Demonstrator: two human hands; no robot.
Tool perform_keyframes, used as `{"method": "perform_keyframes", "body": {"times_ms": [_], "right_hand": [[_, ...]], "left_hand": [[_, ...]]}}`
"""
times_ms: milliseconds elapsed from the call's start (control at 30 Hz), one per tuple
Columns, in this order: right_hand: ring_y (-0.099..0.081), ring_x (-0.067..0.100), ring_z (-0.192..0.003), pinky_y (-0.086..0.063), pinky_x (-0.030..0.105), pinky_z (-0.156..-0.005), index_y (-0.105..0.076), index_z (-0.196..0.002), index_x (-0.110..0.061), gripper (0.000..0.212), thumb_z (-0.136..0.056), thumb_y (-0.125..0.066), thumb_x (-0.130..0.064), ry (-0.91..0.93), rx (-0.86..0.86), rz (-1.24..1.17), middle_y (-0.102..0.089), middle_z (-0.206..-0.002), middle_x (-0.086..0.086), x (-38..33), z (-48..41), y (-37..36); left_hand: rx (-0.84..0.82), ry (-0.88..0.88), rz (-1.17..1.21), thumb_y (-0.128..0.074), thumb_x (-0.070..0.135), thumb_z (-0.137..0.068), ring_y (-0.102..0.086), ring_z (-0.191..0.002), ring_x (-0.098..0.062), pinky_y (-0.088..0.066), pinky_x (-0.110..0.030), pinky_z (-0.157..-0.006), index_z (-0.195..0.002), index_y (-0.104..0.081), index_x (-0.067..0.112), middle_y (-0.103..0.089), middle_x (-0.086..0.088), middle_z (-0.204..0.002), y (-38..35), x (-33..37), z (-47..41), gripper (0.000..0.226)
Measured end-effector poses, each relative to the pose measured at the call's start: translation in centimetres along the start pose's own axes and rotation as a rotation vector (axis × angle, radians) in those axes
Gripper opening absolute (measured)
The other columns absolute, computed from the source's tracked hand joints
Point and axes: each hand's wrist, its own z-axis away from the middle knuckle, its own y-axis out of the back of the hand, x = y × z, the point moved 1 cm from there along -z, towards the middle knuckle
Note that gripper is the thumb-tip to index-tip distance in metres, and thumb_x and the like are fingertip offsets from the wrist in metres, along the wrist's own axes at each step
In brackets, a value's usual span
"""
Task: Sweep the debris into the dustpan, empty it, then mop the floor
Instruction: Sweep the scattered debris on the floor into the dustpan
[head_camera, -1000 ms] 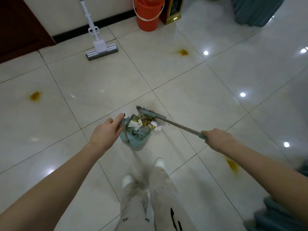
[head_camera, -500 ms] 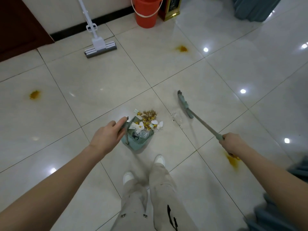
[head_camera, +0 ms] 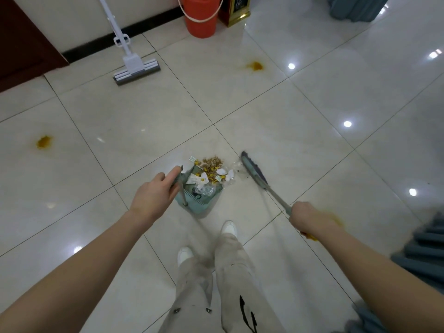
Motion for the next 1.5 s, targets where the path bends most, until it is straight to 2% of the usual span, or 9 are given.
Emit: {"method": "perform_keyframes", "body": {"times_ms": [267,433,600,700,1000,1233,1367,1433,1500], "right_hand": [[-0.049,0.017,-0.045,-0.039,0.026,-0.036,-0.051,-0.096,-0.005,0.016,-0.091,-0.04,0.006,0.243,-0.023,0.192,-0.045,-0.071,0.006,-4.6,2.8,-1.5],[-0.043,0.017,-0.052,-0.032,0.024,-0.042,-0.057,-0.116,-0.005,0.031,-0.091,-0.041,0.004,0.357,-0.017,0.426,-0.034,-0.071,0.001,-5.0,4.3,-2.9],[-0.057,0.027,-0.089,-0.042,0.031,-0.066,-0.056,-0.125,-0.011,0.033,-0.096,-0.042,-0.007,0.402,0.029,0.533,-0.055,-0.103,0.008,-2.4,4.9,-2.2],[-0.062,0.026,-0.1,-0.041,0.03,-0.07,-0.058,-0.124,-0.017,0.03,-0.096,-0.047,-0.017,0.39,0.09,0.529,-0.058,-0.112,0.008,-0.2,4.1,-0.1],[-0.057,0.025,-0.079,-0.045,0.032,-0.068,-0.061,-0.107,-0.012,0.023,-0.097,-0.052,-0.03,0.347,0.222,0.471,-0.056,-0.092,0.003,-0.2,1.4,2.4],[-0.063,0.026,-0.086,-0.051,0.032,-0.068,-0.059,-0.113,-0.008,0.023,-0.095,-0.046,-0.013,0.253,0.21,0.316,-0.048,-0.08,0.004,-5.5,-1.4,1.4],[-0.058,0.027,-0.06,-0.048,0.028,-0.04,-0.049,-0.12,0.0,0.026,-0.099,-0.046,-0.015,0.015,-0.173,-0.169,-0.051,-0.082,0.015,-6.9,-3.2,-0.6],[-0.056,0.024,-0.056,-0.049,0.028,-0.04,-0.042,-0.129,-0.004,0.033,-0.101,-0.045,-0.021,-0.054,-0.332,-0.372,-0.051,-0.09,0.017,-6.8,-3.5,-1.6],[-0.051,0.02,-0.052,-0.046,0.024,-0.041,-0.044,-0.122,-0.011,0.028,-0.102,-0.041,-0.03,-0.06,-0.334,-0.464,-0.05,-0.088,0.015,-6.5,-3.6,-2.6]], "left_hand": [[0.04,-0.025,0.007,-0.045,0.034,-0.096,-0.053,-0.053,-0.037,-0.046,-0.037,-0.048,-0.127,-0.037,0.029,-0.05,-0.009,-0.074,-0.6,1.3,0.7,0.033],[0.041,0.056,0.011,-0.046,0.031,-0.097,-0.053,-0.054,-0.037,-0.046,-0.038,-0.051,-0.132,-0.041,0.026,-0.048,-0.009,-0.076,-0.7,1.5,1.4,0.036],[0.043,0.083,0.001,-0.043,0.031,-0.098,-0.052,-0.053,-0.035,-0.045,-0.036,-0.049,-0.134,-0.039,0.025,-0.048,-0.009,-0.077,-0.6,2.1,2.3,0.037],[0.044,0.089,-0.015,-0.044,0.03,-0.098,-0.049,-0.049,-0.033,-0.042,-0.034,-0.046,-0.132,-0.039,0.024,-0.047,-0.009,-0.076,-0.4,2.1,3.1,0.035],[0.068,0.119,-0.081,-0.048,0.031,-0.097,-0.047,-0.042,-0.028,-0.036,-0.026,-0.039,-0.125,-0.033,0.028,-0.048,-0.006,-0.073,0.4,0.1,6.3,0.032],[0.02,0.181,-0.095,-0.029,0.043,-0.096,-0.051,-0.048,-0.027,-0.049,-0.036,-0.043,-0.13,-0.026,0.031,-0.048,-0.004,-0.08,-0.5,-0.6,7.7,0.036],[0.054,0.189,-0.081,-0.029,0.042,-0.097,-0.048,-0.044,-0.029,-0.047,-0.034,-0.039,-0.128,-0.031,0.028,-0.048,-0.005,-0.077,-1.0,-0.5,7.9,0.034],[0.058,0.192,-0.068,-0.034,0.04,-0.097,-0.048,-0.044,-0.029,-0.046,-0.033,-0.04,-0.127,-0.031,0.027,-0.048,-0.006,-0.077,-1.1,-0.1,7.8,0.034],[0.06,0.194,-0.06,-0.035,0.039,-0.096,-0.049,-0.045,-0.031,-0.046,-0.033,-0.041,-0.127,-0.03,0.028,-0.049,-0.007,-0.077,-1.0,0.2,7.5,0.034]]}}
